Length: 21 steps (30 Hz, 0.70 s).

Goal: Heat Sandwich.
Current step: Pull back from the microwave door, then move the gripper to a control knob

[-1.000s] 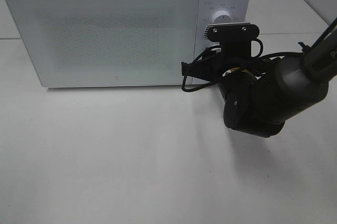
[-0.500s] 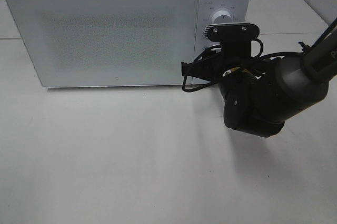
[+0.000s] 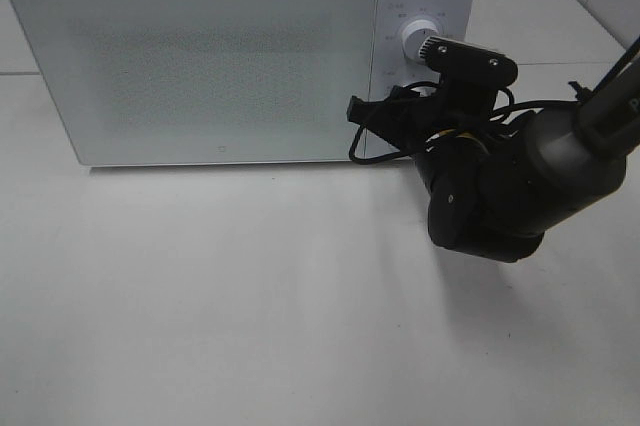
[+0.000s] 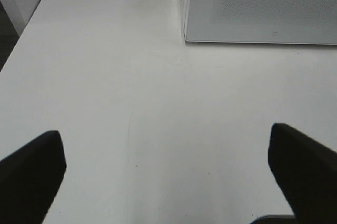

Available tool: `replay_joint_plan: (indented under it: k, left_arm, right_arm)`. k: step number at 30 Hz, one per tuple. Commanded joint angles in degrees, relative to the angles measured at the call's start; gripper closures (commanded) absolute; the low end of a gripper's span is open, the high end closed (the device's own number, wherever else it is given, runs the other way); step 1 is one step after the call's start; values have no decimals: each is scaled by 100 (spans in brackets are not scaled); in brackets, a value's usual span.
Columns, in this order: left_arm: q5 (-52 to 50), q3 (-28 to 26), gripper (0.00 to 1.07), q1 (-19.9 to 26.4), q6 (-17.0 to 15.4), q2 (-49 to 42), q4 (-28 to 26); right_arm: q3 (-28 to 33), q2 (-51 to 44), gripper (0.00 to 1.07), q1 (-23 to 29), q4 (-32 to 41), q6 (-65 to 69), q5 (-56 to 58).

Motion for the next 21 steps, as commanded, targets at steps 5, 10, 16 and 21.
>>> replay_joint_plan:
  k: [5, 10, 16, 21]
  left_arm:
    - [-69, 23, 9, 17, -23, -97, -6]
    - [-69, 23, 9, 17, -23, -97, -6]
    - [-69, 23, 9, 17, -23, -97, -6]
    - [-69, 23, 9, 17, -23, -97, -6]
  right_arm:
    - [-34, -46, 98, 6, -281, 1856, -269]
    - [-34, -46, 100, 6, -304, 2945, -269]
    - [-34, -46, 101, 6, -327, 4200, -269]
    - [-34, -46, 100, 6, -327, 5208, -269]
